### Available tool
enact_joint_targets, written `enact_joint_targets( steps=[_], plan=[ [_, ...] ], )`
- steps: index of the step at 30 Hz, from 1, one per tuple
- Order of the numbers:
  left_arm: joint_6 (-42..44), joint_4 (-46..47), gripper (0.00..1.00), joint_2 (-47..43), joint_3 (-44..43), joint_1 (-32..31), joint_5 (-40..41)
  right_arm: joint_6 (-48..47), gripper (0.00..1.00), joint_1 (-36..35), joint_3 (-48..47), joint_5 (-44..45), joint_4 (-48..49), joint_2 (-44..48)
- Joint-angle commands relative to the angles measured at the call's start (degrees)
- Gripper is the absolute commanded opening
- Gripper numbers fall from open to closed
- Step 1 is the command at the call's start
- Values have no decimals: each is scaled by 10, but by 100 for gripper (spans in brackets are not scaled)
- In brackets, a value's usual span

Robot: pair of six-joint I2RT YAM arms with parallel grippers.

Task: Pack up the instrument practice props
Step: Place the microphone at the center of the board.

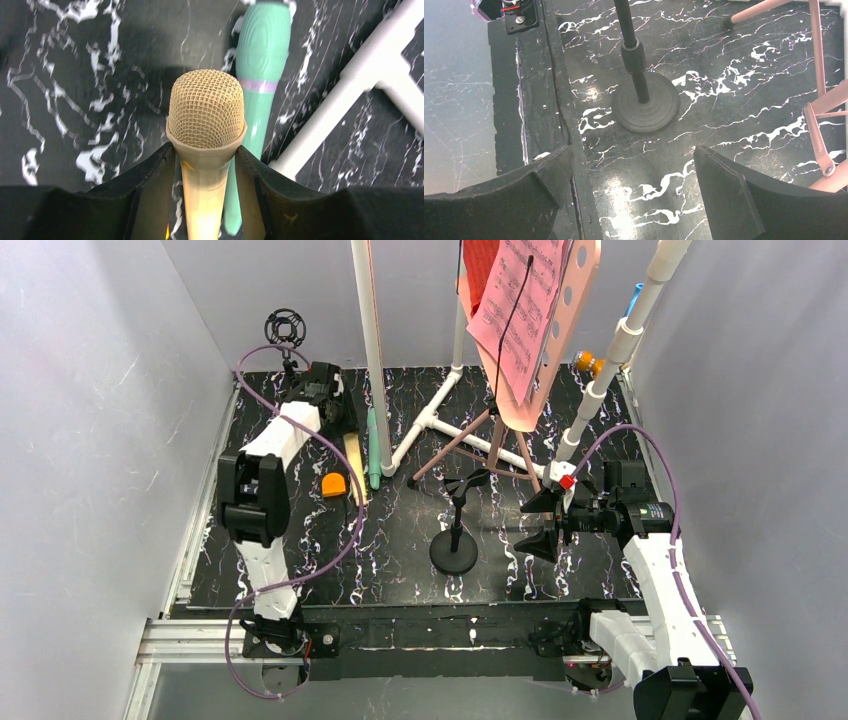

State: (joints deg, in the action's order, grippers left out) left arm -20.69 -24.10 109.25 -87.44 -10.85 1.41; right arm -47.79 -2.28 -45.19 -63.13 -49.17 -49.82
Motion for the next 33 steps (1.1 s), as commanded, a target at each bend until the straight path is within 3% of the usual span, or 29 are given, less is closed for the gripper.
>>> enact_joint_targets(
  steps=[1, 5, 8, 15, 17, 20, 23, 27, 33],
  plan=[
    [2, -43, 16, 44, -92, 1, -39, 6, 98, -2, 2, -3, 16, 5],
    [2, -51, 52, 55, -120, 1, -25, 7, 98, -3, 4, -1, 19, 3],
    [17, -58, 67, 45, -129, 4, -22, 8, 98, -3, 4, -2, 20, 1],
    [29, -27, 82, -50, -73, 7, -56, 8, 98, -2, 5, -2, 22, -3],
    [27, 8, 85, -106, -14, 7, -78, 8, 98, -1, 5, 0, 22, -3],
    [15, 78, 98, -215, 114, 8, -94, 7, 98, -1, 5, 2, 22, -4],
    [-28, 134, 98, -330, 248, 22, -109, 4, 98, 1, 7, 0, 22, -6],
    [-77, 245, 98, -468, 430, 61, -253, -4, 98, 5, 10, -4, 20, -9],
    [-101, 276, 98, -587, 532, 57, -400, -19, 98, 7, 18, -13, 19, -16]
  ],
)
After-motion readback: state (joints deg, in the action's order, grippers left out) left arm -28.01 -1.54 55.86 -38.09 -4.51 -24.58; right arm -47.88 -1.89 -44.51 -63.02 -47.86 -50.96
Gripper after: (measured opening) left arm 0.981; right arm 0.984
